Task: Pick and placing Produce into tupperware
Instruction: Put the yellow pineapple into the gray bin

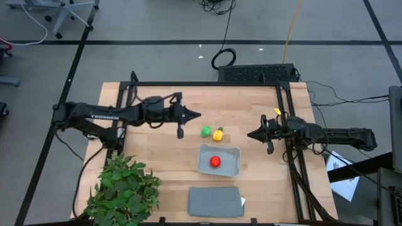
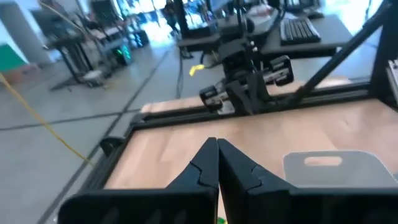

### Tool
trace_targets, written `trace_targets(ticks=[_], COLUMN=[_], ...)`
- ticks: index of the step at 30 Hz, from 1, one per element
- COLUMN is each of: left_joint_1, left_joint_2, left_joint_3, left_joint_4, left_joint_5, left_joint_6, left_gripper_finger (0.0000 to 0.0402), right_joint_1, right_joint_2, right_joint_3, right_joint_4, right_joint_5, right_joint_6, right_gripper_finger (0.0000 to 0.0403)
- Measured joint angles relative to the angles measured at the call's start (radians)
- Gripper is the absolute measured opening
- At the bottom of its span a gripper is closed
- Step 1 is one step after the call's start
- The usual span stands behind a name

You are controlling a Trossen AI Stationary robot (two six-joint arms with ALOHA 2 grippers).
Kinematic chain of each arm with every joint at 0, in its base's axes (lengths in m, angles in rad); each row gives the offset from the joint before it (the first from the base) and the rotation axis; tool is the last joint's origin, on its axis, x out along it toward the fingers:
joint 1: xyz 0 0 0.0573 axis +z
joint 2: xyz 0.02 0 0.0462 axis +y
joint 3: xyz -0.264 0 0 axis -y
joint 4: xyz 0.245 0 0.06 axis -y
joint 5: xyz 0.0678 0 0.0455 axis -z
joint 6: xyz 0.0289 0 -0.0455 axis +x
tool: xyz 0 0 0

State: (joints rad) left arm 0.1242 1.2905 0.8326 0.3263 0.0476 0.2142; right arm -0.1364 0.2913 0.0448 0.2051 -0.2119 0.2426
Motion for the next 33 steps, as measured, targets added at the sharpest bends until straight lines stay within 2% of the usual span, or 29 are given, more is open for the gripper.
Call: trace_targets(ticks=[3,11,16,21,24,33], left_joint_1=[-0.010,-0.007,-0.007,-0.015,-0.022,-0.028], left_joint_2=[-0.029,-0.092,-0.181,-0.316,-0.372,-0.388], left_joint_3=[-0.074,-0.265,-0.385,-0.511,-0.553,-0.600], left_joint_4=[0.089,0.156,0.204,0.333,0.336,0.320], left_joint_5=[-0.037,-0.137,-0.232,-0.233,-0.233,-0.232], left_joint_6=[0.001,0.020,-0.003,-0.040,-0.039,-0.018], left_gripper_finger=[0.0000,0.0000,0.0000,0.0000,0.0000,0.0000], right_joint_1=[0.000,0.000,0.000,0.000,0.000,0.000], right_joint_2=[0.000,0.000,0.000,0.000,0.000,0.000], right_joint_3=[0.000,0.000,0.000,0.000,0.000,0.000], right_joint_4=[0.000,0.046,0.152,0.206,0.204,0.202], right_joint_5=[0.000,0.000,0.000,-0.002,-0.002,-0.003], right_joint_6=[0.010,-0.018,-0.023,-0.023,-0.025,-0.027], right_gripper_finger=[0.0000,0.0000,0.0000,0.0000,0.0000,0.0000])
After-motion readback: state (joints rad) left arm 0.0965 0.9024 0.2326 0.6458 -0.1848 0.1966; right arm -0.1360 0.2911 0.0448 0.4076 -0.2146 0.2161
